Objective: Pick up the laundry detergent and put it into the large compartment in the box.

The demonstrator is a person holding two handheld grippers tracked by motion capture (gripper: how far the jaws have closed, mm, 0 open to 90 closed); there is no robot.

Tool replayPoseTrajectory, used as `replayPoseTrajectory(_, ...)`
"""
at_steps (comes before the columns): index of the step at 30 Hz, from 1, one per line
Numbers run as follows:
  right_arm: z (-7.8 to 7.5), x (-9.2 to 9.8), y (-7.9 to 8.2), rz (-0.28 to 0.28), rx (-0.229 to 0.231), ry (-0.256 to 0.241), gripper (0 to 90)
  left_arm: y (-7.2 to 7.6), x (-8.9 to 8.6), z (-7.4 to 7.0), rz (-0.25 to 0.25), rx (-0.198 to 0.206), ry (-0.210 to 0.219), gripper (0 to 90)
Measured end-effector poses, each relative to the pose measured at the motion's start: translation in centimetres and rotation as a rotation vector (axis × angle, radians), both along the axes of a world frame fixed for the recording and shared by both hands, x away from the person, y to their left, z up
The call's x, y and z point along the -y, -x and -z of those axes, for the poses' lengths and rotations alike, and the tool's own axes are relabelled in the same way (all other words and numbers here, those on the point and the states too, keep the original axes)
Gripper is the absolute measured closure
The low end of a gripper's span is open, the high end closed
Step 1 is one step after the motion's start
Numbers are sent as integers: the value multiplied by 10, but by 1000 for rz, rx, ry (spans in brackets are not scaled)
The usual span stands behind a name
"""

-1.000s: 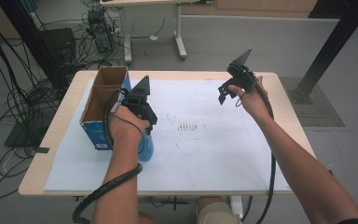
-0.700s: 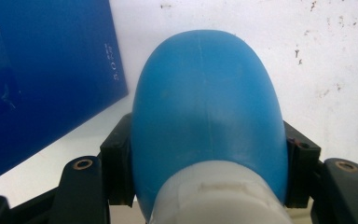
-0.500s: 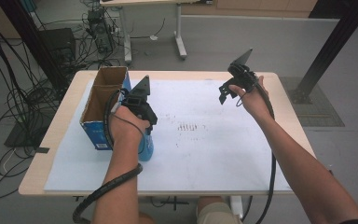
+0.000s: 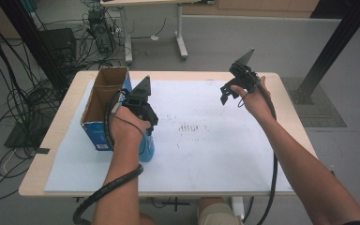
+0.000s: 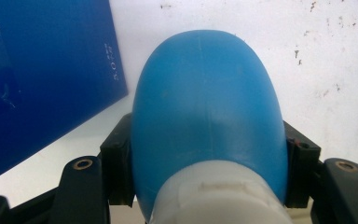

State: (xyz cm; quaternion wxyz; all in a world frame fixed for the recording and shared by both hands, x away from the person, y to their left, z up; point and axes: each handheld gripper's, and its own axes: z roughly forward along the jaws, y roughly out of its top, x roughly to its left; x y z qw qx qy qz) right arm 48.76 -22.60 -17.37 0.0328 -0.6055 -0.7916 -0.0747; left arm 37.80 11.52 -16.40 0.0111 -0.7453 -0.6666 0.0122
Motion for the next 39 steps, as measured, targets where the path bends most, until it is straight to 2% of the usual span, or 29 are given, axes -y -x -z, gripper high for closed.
replayPoseTrajectory(37,-1,1,1,-1,0,-4,71,-1,-1,0,-3,0,4,375)
replayPoseTrajectory(39,0,2,1,-1,3,-5,71,-1,-4,-1,-10,-2,20,376)
